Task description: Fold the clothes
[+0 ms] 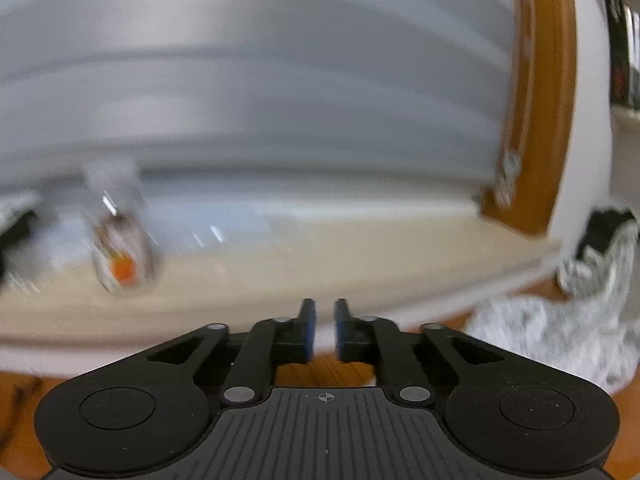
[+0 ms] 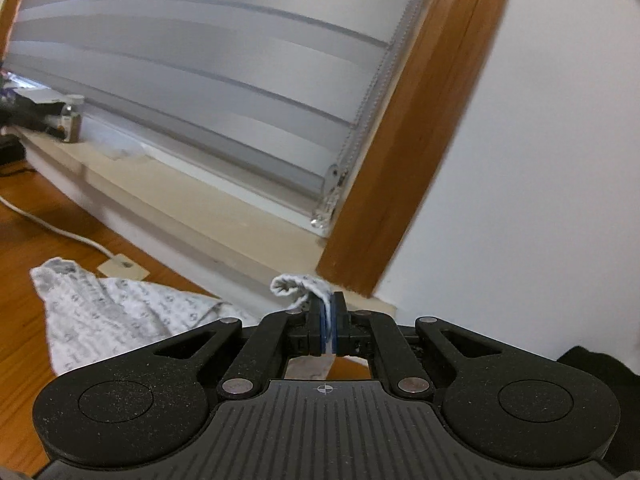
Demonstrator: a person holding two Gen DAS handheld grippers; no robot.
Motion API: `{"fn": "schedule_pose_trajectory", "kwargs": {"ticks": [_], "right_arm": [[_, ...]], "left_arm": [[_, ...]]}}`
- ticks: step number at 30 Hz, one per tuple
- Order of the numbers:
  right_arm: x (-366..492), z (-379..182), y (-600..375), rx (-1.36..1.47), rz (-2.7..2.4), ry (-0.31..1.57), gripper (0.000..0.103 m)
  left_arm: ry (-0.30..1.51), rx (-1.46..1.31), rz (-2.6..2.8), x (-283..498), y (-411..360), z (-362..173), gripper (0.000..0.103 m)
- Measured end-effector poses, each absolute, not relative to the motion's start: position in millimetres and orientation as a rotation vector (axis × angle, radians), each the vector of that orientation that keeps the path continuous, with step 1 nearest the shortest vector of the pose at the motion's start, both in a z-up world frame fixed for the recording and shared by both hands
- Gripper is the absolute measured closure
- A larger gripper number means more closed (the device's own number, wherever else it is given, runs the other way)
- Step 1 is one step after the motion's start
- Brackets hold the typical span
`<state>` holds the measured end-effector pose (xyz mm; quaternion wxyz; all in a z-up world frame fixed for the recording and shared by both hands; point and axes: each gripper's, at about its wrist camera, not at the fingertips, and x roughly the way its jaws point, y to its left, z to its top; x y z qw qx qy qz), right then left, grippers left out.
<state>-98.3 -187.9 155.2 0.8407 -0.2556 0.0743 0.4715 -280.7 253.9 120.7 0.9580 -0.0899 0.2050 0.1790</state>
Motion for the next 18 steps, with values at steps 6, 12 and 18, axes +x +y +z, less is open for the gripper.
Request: {"fn": "schedule_pose_trajectory", "kwargs": {"ticks": [6, 12, 18], "right_arm": [[-83.2, 146.6, -200.9, -0.591, 0.847, 0.138, 0.098], [-51.1, 138.7, -248.6, -0.587, 0.768, 0.21, 0.098], [-45.0, 120.5, -263.8, -0.599, 0.769, 0.252, 0.098]], "left_arm": [[0.516, -0.222, 0.227, -252.5, 218.1, 76.7, 0.062], [0.587, -0.199, 0.155, -250.1, 186.8, 59.9, 0.053], [0.644, -0.148, 0.175, -239.5, 180.7, 50.1, 0.057]]}}
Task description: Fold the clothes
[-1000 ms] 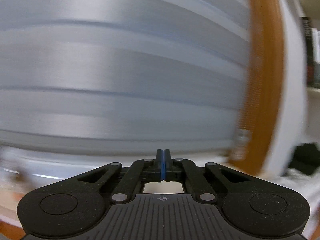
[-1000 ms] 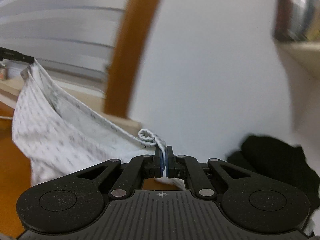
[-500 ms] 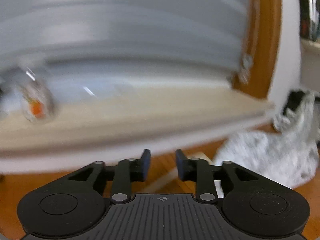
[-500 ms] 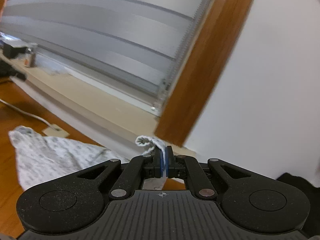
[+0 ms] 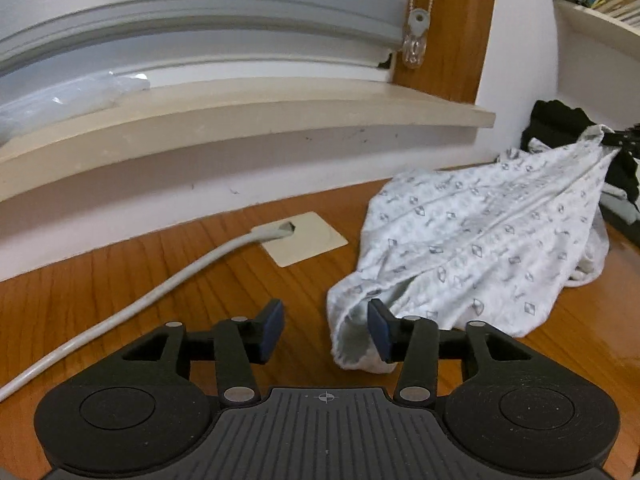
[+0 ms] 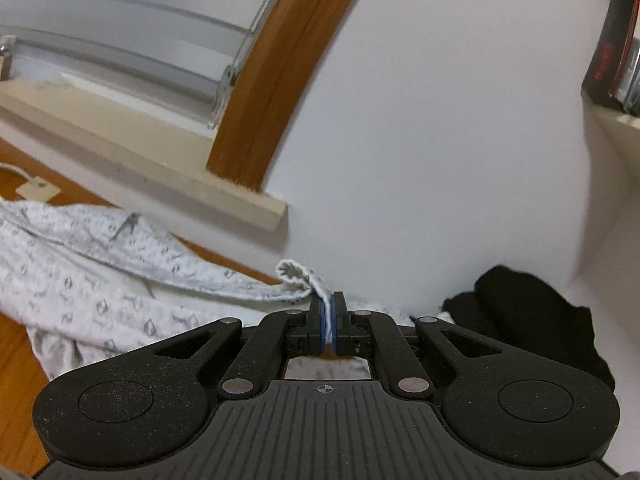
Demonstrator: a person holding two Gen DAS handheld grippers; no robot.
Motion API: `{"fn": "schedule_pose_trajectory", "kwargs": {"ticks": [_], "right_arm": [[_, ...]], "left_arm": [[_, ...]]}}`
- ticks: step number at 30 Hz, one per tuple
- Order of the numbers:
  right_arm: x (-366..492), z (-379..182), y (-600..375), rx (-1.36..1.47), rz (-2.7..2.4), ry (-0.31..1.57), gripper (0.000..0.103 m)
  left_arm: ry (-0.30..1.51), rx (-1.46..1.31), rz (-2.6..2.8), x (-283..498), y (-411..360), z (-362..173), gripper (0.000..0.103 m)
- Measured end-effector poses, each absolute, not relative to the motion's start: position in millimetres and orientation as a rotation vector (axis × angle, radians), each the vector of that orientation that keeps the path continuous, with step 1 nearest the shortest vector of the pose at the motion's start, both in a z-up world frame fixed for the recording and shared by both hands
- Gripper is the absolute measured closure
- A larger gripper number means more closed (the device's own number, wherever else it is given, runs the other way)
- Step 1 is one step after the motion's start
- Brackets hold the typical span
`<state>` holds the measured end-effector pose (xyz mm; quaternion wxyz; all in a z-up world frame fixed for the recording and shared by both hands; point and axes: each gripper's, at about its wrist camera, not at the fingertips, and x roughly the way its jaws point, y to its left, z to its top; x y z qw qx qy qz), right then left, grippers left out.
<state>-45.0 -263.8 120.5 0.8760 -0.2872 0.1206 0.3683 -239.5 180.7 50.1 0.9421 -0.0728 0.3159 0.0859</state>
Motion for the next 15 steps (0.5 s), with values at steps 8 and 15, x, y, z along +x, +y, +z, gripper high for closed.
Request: {"fn": "schedule_pose_trajectory", "kwargs": {"ticks": [8, 15], "right_arm": [[-51.7, 121.9, -249.5, -0.631, 0.811, 0.268, 0.098], [-85.3, 124.2, -230.1, -0.608, 1.025, 0.358, 0.098]], "left_arm": [[0.545, -0.037, 0.342, -244.2, 190.7, 72.6, 0.101], [0.31, -0.064, 0.594, -299.7, 265.5, 146.8, 0.101]]}}
